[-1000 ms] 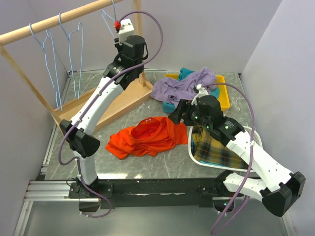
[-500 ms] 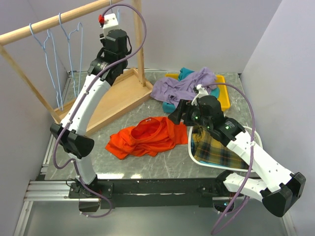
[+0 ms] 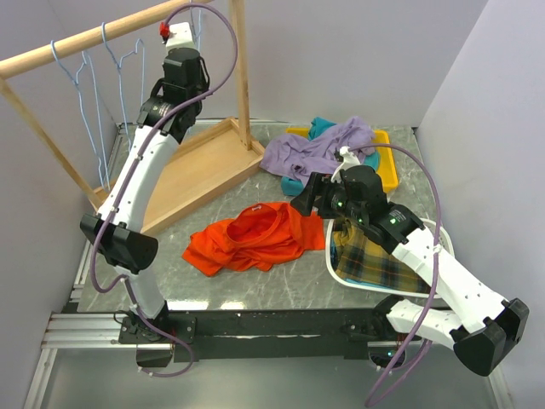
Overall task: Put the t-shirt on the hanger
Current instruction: Pick up the hanger from the clothesline.
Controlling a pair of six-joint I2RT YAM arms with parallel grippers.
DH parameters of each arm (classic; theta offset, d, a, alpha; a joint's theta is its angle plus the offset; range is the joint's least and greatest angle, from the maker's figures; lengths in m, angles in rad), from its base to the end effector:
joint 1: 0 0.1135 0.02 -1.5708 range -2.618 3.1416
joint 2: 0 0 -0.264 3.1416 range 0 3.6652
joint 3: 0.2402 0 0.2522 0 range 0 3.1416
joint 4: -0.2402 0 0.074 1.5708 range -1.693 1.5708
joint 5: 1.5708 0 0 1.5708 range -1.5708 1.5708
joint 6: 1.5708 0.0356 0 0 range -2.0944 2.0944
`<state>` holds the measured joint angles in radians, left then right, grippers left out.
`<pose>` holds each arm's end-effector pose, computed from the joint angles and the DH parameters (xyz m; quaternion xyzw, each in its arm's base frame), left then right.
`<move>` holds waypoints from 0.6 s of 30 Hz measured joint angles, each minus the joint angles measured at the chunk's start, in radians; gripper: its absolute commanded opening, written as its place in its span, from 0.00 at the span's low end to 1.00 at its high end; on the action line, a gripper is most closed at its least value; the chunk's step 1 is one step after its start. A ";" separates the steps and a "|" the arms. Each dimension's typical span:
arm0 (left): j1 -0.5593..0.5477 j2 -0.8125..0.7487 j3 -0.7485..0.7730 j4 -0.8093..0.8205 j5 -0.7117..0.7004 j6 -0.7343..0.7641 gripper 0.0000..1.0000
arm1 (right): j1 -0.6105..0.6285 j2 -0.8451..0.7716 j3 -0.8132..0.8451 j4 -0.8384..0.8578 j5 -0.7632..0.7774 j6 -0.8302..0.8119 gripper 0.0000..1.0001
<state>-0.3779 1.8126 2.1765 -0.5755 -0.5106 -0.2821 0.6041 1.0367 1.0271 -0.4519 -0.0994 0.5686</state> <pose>0.3722 -0.1290 0.4910 -0.1225 0.7594 -0.0112 0.6389 0.1866 0.1330 0.3497 -0.0412 0.8484 0.3262 0.4148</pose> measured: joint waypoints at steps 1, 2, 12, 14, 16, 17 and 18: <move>0.001 0.000 0.000 0.000 0.004 0.004 0.19 | 0.000 0.000 0.000 0.000 0.000 0.000 0.83; 0.002 0.000 0.000 -0.001 0.014 0.008 0.15 | 0.000 0.000 0.000 0.000 0.000 0.000 0.83; 0.002 -0.015 -0.031 0.024 0.051 0.045 0.01 | 0.000 0.002 0.000 0.000 0.002 -0.001 0.83; 0.002 -0.022 -0.031 0.032 0.055 0.058 0.01 | 0.000 0.002 0.000 0.000 0.002 -0.002 0.83; 0.002 -0.032 -0.031 0.035 0.066 0.069 0.01 | 0.000 0.002 0.000 0.000 0.004 -0.004 0.83; 0.002 -0.038 -0.031 0.037 0.071 0.077 0.01 | 0.000 0.002 0.000 0.000 0.004 -0.005 0.83; 0.002 -0.046 -0.031 0.039 0.076 0.083 0.01 | 0.000 0.002 0.000 0.000 0.004 -0.006 0.84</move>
<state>-0.3763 1.7668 2.1452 -0.5365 -0.4343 -0.1993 0.6041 1.0382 1.0271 -0.4515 -0.0952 0.5625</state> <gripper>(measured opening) 0.041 0.831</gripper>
